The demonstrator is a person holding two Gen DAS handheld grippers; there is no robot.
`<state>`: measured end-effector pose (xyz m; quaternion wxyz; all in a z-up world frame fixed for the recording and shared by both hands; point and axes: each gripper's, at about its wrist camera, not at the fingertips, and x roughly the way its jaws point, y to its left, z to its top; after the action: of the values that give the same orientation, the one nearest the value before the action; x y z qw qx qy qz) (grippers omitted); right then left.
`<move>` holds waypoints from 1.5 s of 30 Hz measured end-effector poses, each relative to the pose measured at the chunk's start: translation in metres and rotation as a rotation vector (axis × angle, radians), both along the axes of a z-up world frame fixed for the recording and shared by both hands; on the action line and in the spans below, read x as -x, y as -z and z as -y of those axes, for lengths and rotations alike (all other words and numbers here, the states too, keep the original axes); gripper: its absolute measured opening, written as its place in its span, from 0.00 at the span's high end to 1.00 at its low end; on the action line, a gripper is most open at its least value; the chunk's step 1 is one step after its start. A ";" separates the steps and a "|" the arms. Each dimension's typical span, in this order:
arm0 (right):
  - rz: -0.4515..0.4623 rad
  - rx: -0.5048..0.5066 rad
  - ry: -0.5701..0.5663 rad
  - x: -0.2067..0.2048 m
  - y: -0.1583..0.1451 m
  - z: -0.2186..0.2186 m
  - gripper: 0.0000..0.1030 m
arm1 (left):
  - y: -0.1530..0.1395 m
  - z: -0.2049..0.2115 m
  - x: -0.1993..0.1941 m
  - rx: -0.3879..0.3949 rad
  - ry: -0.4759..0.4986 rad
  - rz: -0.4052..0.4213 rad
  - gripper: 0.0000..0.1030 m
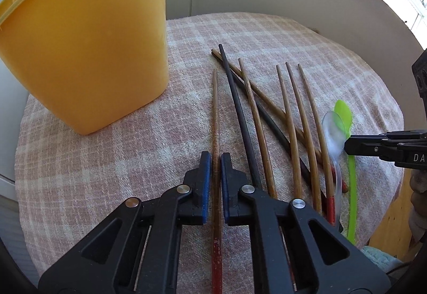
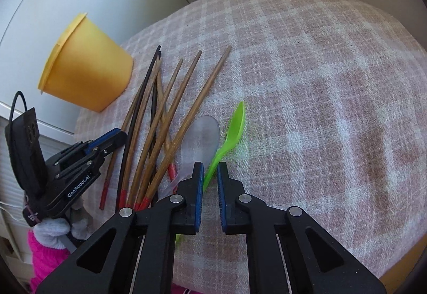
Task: Organize utensils
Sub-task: 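Close left gripper on a red-tipped wooden chopstick while right gripper grasps the green spoon, then lift the chopstick with left gripper while right gripper lifts the green spoon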
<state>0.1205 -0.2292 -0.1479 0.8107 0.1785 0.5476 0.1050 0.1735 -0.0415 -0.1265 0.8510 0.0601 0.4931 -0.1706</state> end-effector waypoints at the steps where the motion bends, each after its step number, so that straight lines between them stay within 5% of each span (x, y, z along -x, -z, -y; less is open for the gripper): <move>1: -0.004 0.006 -0.006 -0.002 -0.001 -0.001 0.92 | 0.000 0.003 0.000 -0.012 -0.004 -0.005 0.94; 10: -0.014 0.023 -0.039 -0.021 0.002 0.007 0.92 | 0.001 0.017 -0.016 0.007 -0.015 -0.037 0.96; 18: 0.049 0.030 -0.026 0.002 -0.022 0.021 0.94 | -0.016 0.000 0.006 0.136 -0.059 0.005 0.96; 29: 0.213 0.126 -0.047 0.026 -0.068 0.027 0.98 | -0.069 -0.019 0.041 0.257 -0.063 0.135 0.96; 45: 0.423 0.198 -0.054 0.032 -0.111 0.013 0.98 | -0.140 -0.054 0.061 0.299 -0.085 0.321 0.96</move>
<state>0.0886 -0.2426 -0.0372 0.9178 0.0573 0.3778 0.1073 0.1121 0.0124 0.0131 0.9244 -0.0612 0.3226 -0.1942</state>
